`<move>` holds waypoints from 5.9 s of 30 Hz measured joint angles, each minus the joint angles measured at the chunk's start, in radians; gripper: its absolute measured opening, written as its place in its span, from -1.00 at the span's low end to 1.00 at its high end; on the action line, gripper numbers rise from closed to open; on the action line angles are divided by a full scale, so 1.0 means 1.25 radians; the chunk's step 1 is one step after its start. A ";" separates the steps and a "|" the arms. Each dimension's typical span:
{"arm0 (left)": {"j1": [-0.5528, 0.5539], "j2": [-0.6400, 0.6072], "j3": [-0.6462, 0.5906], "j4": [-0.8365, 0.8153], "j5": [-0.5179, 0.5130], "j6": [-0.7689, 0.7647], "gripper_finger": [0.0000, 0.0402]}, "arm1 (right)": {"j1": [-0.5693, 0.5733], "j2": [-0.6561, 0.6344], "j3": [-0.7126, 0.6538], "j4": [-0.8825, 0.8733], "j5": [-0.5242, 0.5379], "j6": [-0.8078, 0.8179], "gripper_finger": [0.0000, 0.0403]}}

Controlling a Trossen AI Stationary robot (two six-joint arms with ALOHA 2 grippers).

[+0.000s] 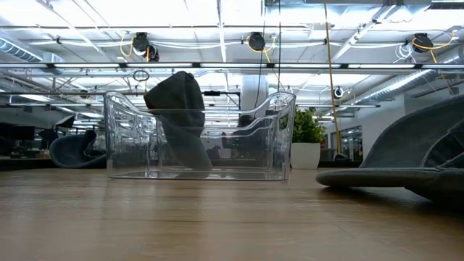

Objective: Pick & Place hat
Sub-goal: Put the top gray cap into the top transparent bin

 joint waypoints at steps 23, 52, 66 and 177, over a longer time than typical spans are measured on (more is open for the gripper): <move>-0.045 0.046 0.000 0.125 -0.007 -0.071 0.40 | 0.000 0.028 -0.001 -0.019 0.024 -0.027 -1.00; 0.021 -0.010 0.000 0.160 0.049 -0.241 -0.95 | -0.004 -0.002 -0.001 -0.169 0.074 0.010 -0.54; 0.162 -0.128 0.000 -0.018 0.158 -0.334 -0.96 | 0.010 -0.136 -0.001 -0.629 0.264 -0.009 0.21; 0.036 0.362 0.416 -1.222 -0.219 0.640 -0.96 | 0.118 -0.129 -0.001 -0.570 0.733 -0.554 0.00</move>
